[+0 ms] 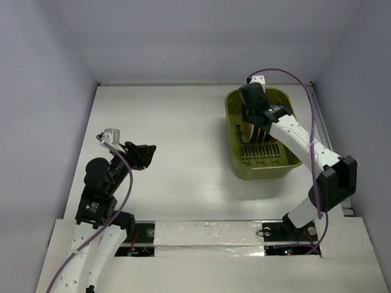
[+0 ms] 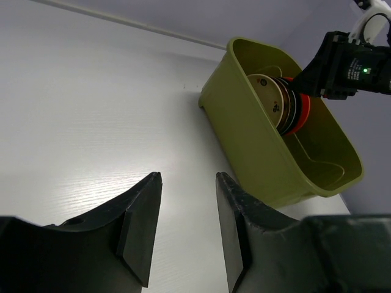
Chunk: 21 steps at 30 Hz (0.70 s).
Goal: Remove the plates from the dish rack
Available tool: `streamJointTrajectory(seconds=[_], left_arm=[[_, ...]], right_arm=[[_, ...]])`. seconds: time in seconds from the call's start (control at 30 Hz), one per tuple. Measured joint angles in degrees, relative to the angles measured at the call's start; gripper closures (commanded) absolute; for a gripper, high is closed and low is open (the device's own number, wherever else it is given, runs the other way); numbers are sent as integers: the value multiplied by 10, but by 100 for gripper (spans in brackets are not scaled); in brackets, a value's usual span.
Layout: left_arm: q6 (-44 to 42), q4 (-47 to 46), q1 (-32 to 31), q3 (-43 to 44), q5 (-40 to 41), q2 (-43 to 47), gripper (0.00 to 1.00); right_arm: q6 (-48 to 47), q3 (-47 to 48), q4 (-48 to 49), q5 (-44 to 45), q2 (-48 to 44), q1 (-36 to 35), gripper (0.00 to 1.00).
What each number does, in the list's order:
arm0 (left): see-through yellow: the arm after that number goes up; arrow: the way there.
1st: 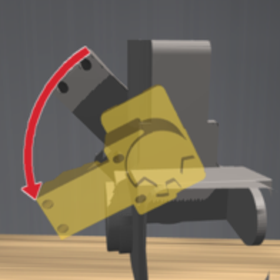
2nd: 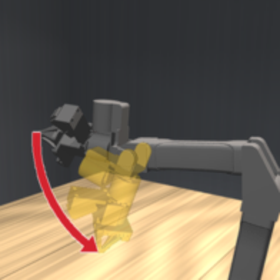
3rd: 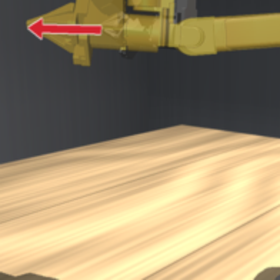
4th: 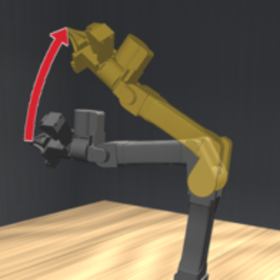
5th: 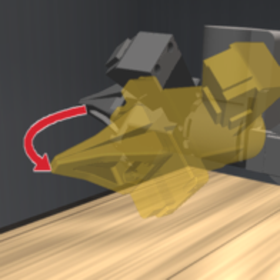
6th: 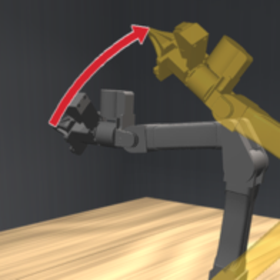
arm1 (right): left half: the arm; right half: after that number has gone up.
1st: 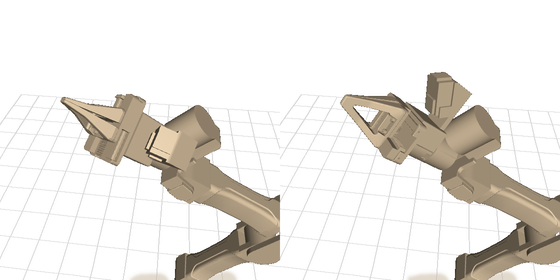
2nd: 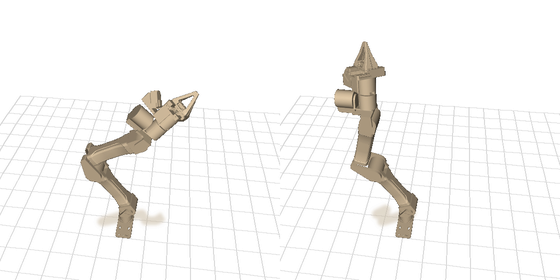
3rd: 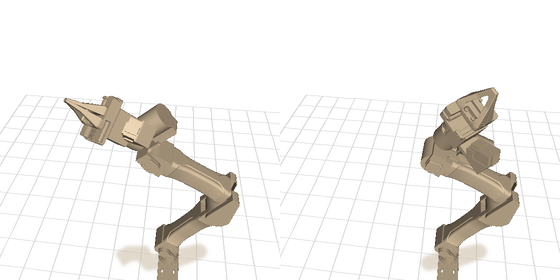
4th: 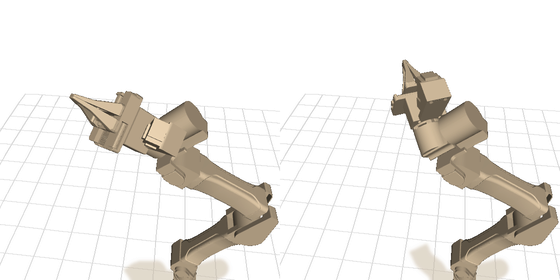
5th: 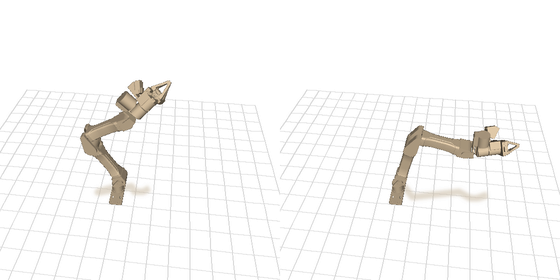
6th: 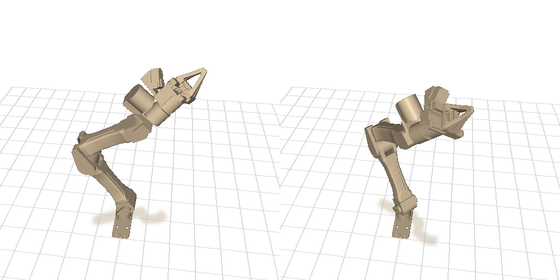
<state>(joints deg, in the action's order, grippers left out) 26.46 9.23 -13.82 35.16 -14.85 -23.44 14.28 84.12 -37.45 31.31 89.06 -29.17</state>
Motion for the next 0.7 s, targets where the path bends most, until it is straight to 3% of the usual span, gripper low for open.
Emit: streamJointTrajectory(seconds=[0.43, 0.7], left_arm=[[0, 0, 0, 0, 0, 5, 62], [0, 0, 0, 0, 0, 5, 62]], right_arm=[[-16, 13, 10, 9, 76, 13, 65], [-26, 16, 15, 39, 94, 15, 76]])
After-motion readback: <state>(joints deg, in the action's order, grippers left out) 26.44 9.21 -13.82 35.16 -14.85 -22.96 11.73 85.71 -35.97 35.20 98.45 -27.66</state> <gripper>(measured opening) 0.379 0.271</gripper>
